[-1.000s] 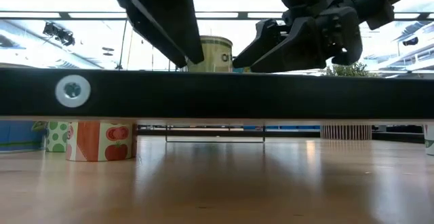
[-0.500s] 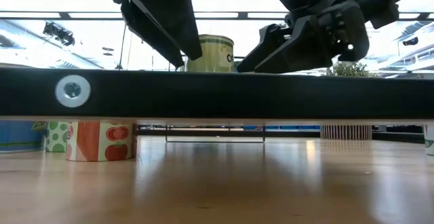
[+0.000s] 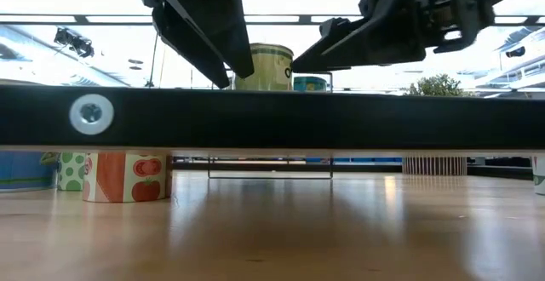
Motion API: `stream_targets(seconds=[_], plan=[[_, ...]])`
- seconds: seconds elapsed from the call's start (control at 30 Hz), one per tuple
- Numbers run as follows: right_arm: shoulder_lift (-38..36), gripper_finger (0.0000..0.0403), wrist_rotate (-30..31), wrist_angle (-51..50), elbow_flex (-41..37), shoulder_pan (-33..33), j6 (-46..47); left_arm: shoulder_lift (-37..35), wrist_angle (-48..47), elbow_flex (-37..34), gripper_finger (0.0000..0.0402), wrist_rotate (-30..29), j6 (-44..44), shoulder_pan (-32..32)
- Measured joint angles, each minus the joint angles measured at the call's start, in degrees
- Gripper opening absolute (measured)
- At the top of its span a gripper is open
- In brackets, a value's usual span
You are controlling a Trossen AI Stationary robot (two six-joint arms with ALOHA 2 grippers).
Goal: Pick and place cans onto a shelf
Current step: Put the large canned oranges on the shelf
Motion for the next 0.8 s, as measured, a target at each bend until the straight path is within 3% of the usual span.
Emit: stream_targets(seconds=[0.5, 0.8], plan=[[0.0, 0.0313, -1.0, 1.8, 0.0, -2.3, -0.5, 0.0, -4.8, 0.0, 0.0387, -0.9, -3.3, 0.3], [0.0, 0.0313, -2.3, 2.3, 0.0, 0.1, -0.2, 0.0, 4.1, 0.0, 0.0387, 1.5, 3.0, -0.8]])
